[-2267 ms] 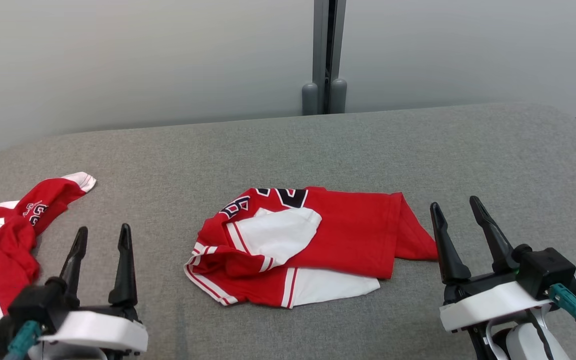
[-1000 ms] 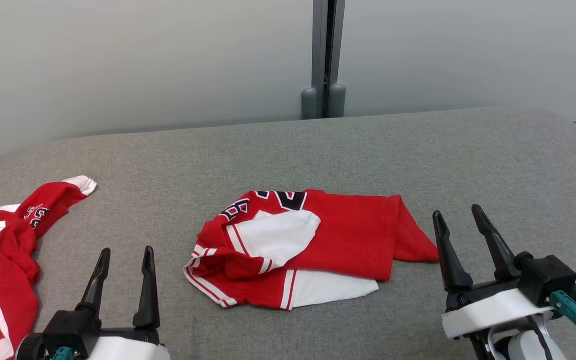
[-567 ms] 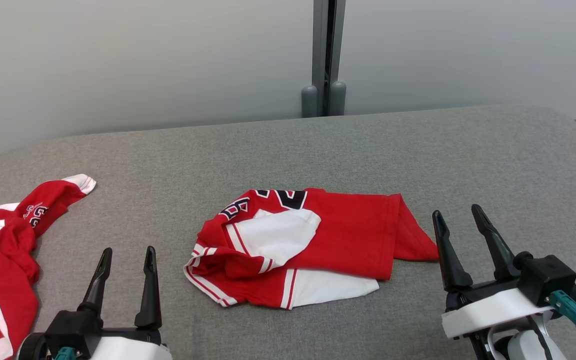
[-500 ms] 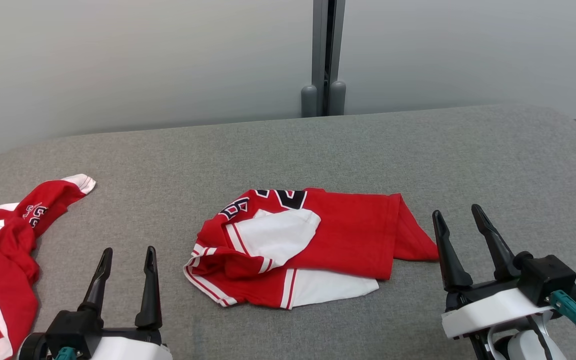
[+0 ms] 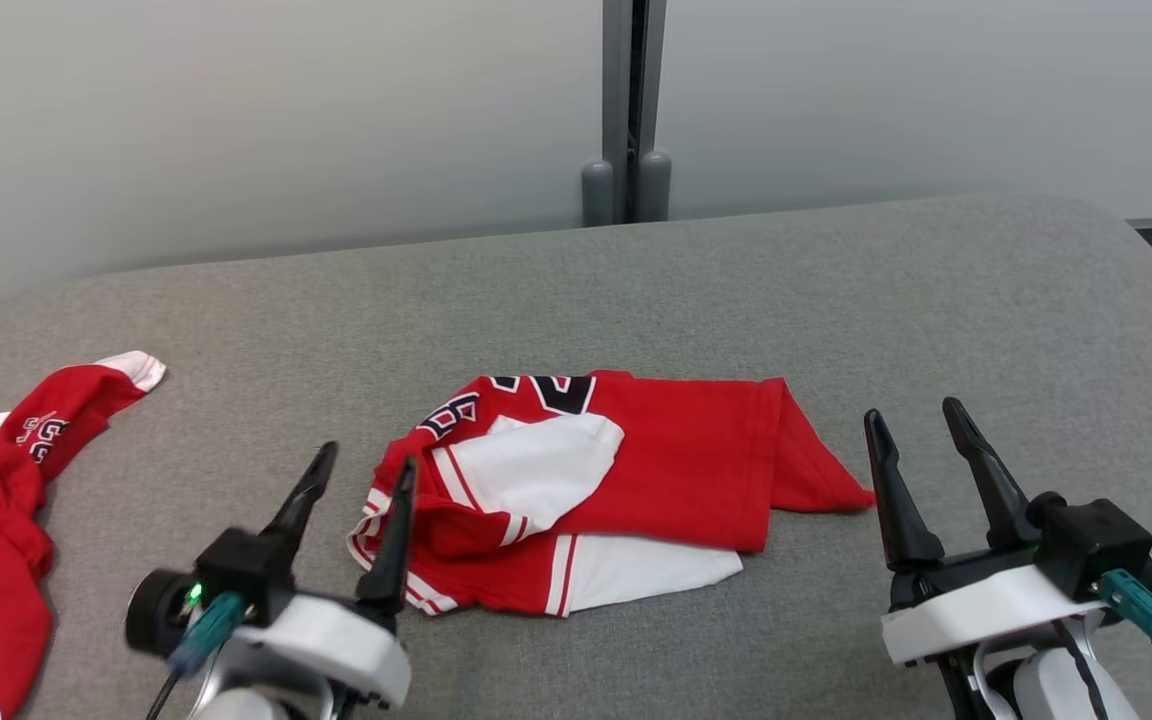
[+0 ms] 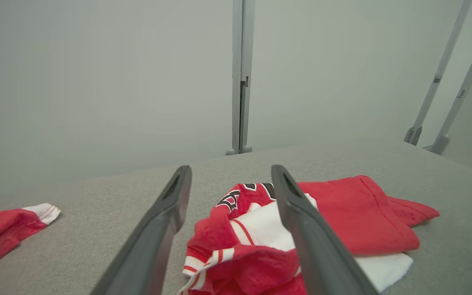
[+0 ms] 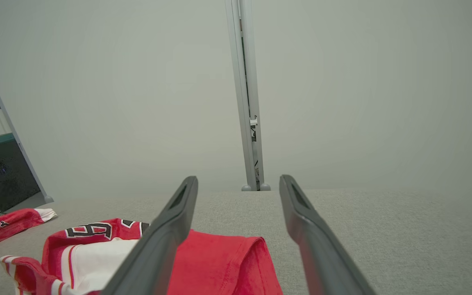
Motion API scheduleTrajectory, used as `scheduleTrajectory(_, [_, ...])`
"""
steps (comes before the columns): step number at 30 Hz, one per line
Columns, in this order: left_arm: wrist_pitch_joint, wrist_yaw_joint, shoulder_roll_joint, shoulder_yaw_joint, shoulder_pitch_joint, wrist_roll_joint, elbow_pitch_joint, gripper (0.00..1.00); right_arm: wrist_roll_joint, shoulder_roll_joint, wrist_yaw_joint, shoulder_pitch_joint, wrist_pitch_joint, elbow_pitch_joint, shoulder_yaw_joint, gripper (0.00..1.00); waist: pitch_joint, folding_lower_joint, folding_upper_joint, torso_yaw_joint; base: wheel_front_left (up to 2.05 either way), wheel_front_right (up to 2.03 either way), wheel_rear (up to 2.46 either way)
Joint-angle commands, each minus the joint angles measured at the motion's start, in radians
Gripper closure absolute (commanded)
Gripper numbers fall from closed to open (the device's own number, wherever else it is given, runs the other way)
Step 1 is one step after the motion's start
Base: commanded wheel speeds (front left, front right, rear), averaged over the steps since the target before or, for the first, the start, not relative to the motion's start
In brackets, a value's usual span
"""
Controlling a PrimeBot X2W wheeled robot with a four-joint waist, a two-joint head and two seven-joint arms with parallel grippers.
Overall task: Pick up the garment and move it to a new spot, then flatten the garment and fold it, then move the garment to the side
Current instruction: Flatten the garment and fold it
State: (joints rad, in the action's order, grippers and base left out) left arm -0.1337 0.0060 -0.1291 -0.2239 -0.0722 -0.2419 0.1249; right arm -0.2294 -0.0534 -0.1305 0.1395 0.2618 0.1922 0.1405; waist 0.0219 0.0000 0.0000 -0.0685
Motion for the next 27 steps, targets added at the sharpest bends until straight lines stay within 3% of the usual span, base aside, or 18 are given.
scheduleTrajectory(1, [0.026,-0.016,-0.007,-0.015,-0.039,0.006,0.018,0.0,0.003,-0.003,0.0,0.017,0.005,-0.002,0.0,0.0,0.01,0.0,0.0,-0.01,0.0,0.0,0.0])
scheduleTrajectory(11, [0.281,-0.106,0.018,-0.195,-0.262,0.046,0.197,0.0,0.002,-0.002,0.0,0.063,0.005,-0.011,-0.002,0.0,0.093,0.0,0.0,-0.087,0.0,0.0,0.0])
scheduleTrajectory(23, [0.363,-0.118,0.059,-0.249,-0.457,0.016,0.447,0.0,-0.016,0.001,0.0,0.106,0.005,-0.025,0.011,0.0,0.177,0.0,0.0,-0.181,0.0,0.0,0.0])
scheduleTrajectory(27, [0.353,-0.086,0.064,-0.236,-0.513,0.002,0.537,0.0,-0.03,0.001,0.0,0.12,0.005,-0.032,0.015,0.0,0.199,0.0,0.0,-0.202,0.0,0.0,0.0])
